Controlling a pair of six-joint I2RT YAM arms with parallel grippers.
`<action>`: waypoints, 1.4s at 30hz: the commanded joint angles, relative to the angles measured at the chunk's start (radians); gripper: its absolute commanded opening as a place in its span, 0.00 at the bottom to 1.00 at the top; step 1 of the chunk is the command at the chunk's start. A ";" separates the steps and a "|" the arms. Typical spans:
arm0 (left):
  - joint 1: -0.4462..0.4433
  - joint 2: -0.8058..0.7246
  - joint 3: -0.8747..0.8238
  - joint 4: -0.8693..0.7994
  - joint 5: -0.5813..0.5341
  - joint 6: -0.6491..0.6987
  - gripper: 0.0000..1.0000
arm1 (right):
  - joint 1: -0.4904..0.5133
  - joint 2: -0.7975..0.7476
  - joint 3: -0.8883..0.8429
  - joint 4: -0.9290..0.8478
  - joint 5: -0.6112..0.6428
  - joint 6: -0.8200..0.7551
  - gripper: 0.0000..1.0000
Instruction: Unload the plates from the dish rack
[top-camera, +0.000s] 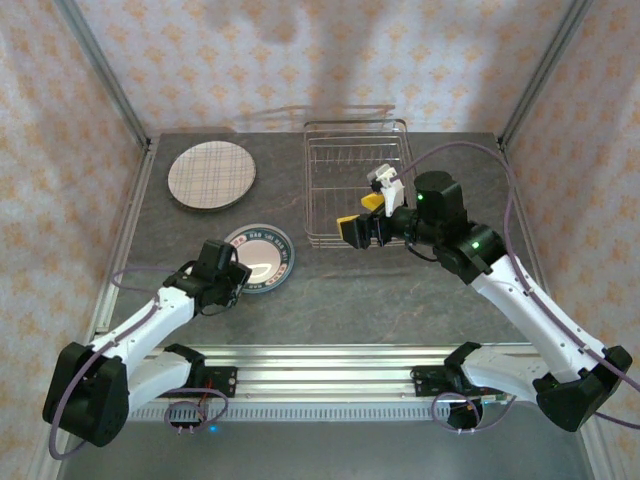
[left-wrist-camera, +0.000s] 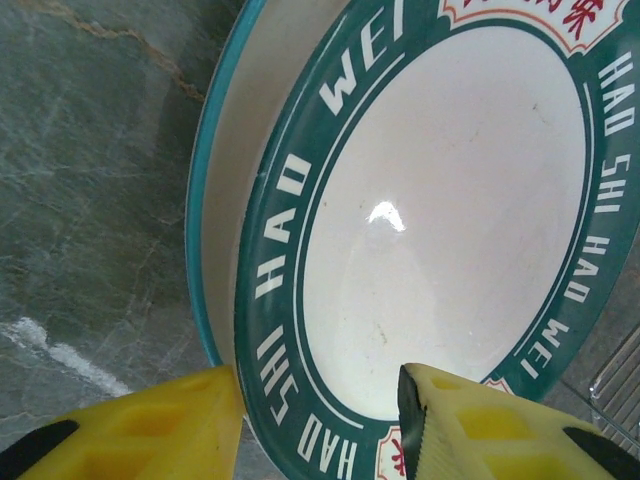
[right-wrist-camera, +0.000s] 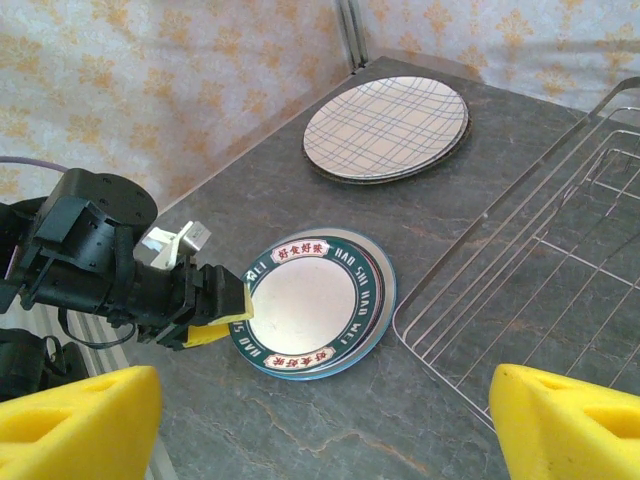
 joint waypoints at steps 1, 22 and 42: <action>0.011 0.017 0.040 -0.024 -0.004 0.029 0.46 | 0.006 -0.001 0.034 -0.002 0.007 0.011 0.85; 0.011 -0.020 0.185 -0.286 -0.054 0.123 0.86 | 0.006 -0.025 0.047 0.024 0.297 0.070 0.85; 0.276 -0.005 0.403 -0.264 -0.254 0.467 0.99 | -0.533 0.278 0.118 -0.356 1.014 0.619 0.99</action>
